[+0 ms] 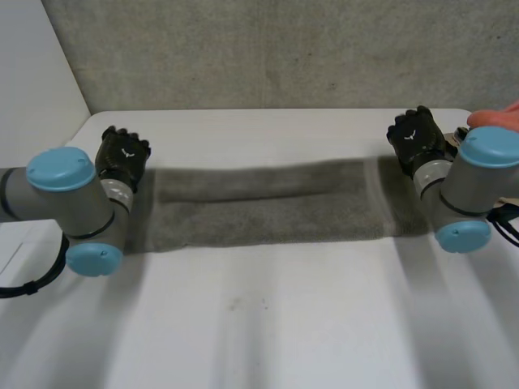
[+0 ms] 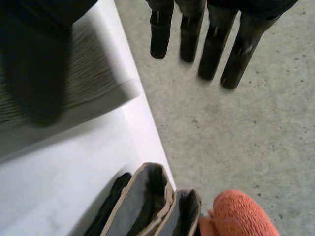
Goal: Fold the laundry.
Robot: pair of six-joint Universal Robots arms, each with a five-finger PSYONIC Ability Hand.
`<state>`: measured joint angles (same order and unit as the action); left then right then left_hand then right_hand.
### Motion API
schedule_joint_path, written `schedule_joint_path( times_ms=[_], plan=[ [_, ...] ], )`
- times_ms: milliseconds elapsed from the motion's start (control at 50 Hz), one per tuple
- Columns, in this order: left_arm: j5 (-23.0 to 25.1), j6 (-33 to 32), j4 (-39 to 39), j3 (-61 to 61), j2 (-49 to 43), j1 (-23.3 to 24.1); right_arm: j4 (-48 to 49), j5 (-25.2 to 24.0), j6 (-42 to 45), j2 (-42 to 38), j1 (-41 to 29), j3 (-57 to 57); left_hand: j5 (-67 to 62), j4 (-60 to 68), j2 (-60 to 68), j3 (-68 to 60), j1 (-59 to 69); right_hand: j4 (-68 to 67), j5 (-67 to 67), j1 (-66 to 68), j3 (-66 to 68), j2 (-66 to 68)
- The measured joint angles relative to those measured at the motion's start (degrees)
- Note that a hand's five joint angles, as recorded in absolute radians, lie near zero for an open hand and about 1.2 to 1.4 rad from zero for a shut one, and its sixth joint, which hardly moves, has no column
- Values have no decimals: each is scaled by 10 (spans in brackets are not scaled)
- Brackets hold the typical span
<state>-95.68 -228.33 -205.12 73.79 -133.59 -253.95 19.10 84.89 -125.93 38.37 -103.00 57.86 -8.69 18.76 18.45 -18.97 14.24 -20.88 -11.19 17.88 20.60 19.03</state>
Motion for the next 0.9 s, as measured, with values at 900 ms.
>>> schedule_joint_path(
  times_ms=[900],
  plan=[
    [28,146,-25,256,210,29,-185,-86,-240,168,82,224,60,-72,-68,70,-33,19,24,0,-17,-11]
  ],
)
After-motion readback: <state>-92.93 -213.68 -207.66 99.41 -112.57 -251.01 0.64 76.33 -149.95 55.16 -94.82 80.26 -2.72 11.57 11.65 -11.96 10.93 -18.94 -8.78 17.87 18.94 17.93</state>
